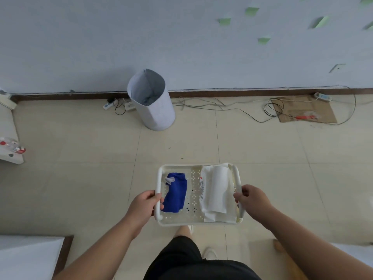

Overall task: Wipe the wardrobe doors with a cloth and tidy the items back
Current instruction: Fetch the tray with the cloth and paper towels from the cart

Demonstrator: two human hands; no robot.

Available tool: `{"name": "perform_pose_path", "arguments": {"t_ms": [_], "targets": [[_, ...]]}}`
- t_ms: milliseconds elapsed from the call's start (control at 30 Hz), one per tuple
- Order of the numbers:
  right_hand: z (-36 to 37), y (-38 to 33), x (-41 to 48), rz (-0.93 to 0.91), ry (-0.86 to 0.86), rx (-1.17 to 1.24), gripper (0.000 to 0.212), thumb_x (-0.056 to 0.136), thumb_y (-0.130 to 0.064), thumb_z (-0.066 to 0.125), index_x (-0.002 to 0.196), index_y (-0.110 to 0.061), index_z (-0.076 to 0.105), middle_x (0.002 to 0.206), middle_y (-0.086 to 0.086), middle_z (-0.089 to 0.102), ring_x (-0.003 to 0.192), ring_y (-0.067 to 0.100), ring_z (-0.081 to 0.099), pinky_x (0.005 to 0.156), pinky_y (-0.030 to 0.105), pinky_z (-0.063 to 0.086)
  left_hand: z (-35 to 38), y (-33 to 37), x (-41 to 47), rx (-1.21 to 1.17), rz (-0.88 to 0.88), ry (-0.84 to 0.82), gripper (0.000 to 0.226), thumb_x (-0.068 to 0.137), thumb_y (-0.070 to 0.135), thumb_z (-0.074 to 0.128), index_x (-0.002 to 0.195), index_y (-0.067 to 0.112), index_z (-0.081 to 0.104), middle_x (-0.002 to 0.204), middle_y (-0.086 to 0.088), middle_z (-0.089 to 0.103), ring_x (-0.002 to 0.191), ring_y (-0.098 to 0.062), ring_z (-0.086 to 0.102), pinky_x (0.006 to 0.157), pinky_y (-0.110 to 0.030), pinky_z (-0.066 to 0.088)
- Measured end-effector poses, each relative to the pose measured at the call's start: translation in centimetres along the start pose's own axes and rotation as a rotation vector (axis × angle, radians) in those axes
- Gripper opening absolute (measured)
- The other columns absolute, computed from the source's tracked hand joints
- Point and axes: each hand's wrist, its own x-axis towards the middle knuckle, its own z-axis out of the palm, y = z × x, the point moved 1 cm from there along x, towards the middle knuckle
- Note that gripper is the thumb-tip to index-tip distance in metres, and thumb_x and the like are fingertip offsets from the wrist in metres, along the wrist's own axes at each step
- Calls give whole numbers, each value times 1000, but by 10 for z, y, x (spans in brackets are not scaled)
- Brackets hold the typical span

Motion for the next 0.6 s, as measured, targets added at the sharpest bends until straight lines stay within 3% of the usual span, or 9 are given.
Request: {"name": "perform_pose_path", "arguments": {"t_ms": [300,467,600], "targets": [[-42,-108,108,43,55,-14,12,97,-25,62,90,-19,69,84,-2,74,80,18,69,67,30,50,-12,124,136,-1,-26,-88,20,104,19,59,96,13,76,96,-14,77,84,-24,74,84,-43,62],[-75,-146,167,65,69,22,11,96,-26,63,90,-19,69,85,-1,74,83,19,68,74,34,54,-1,191,200,11,-26,-96,19,103,16,60,94,11,76,87,-8,77,80,-22,72,85,-46,61],[-106,-168,233,57,62,19,10,95,-26,64,89,-21,69,82,-4,74,79,17,68,67,31,51,19,233,248,18,-30,-88,20,104,17,59,95,10,75,84,-5,77,76,-19,72,85,-46,61]]}}
